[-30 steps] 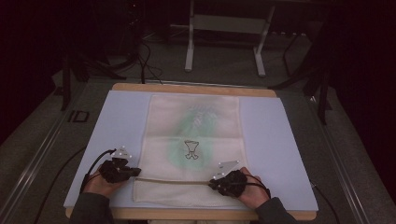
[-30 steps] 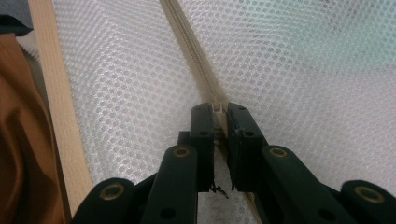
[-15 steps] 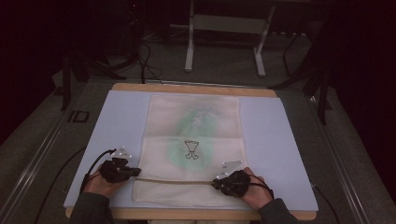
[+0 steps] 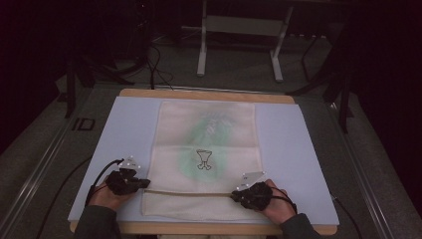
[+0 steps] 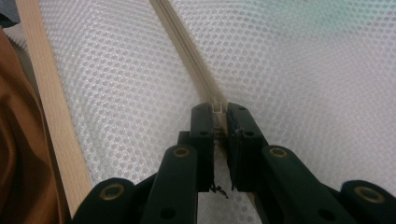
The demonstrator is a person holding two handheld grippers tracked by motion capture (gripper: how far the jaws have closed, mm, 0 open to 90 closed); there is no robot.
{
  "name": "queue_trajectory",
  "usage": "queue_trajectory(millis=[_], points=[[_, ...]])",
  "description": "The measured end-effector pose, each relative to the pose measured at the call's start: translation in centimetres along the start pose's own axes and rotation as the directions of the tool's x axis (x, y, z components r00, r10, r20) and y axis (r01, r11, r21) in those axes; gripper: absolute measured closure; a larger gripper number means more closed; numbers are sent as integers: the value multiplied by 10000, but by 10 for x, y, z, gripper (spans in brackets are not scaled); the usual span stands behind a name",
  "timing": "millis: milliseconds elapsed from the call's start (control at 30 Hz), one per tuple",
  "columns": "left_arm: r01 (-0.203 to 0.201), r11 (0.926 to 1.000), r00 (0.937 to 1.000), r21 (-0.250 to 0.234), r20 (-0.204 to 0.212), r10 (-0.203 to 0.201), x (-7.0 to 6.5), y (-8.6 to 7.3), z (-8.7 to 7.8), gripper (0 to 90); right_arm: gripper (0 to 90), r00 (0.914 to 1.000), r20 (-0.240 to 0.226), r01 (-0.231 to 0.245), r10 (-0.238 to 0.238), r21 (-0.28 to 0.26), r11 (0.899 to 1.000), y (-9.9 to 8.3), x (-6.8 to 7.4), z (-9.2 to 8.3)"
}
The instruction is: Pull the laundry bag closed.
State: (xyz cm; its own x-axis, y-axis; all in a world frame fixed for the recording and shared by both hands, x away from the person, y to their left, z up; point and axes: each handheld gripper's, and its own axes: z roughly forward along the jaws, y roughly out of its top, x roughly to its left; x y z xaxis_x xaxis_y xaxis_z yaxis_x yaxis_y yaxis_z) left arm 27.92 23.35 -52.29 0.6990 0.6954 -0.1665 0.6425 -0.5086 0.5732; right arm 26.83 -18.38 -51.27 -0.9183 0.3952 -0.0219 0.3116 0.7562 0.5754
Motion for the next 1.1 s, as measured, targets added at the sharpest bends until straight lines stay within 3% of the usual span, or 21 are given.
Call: queue_trajectory(millis=[1100], points=[[-45,10000,10000,51,-1,45,0,0,0,899,822,9987,139,-480,481,-39,9988,-26,-11,-20]])
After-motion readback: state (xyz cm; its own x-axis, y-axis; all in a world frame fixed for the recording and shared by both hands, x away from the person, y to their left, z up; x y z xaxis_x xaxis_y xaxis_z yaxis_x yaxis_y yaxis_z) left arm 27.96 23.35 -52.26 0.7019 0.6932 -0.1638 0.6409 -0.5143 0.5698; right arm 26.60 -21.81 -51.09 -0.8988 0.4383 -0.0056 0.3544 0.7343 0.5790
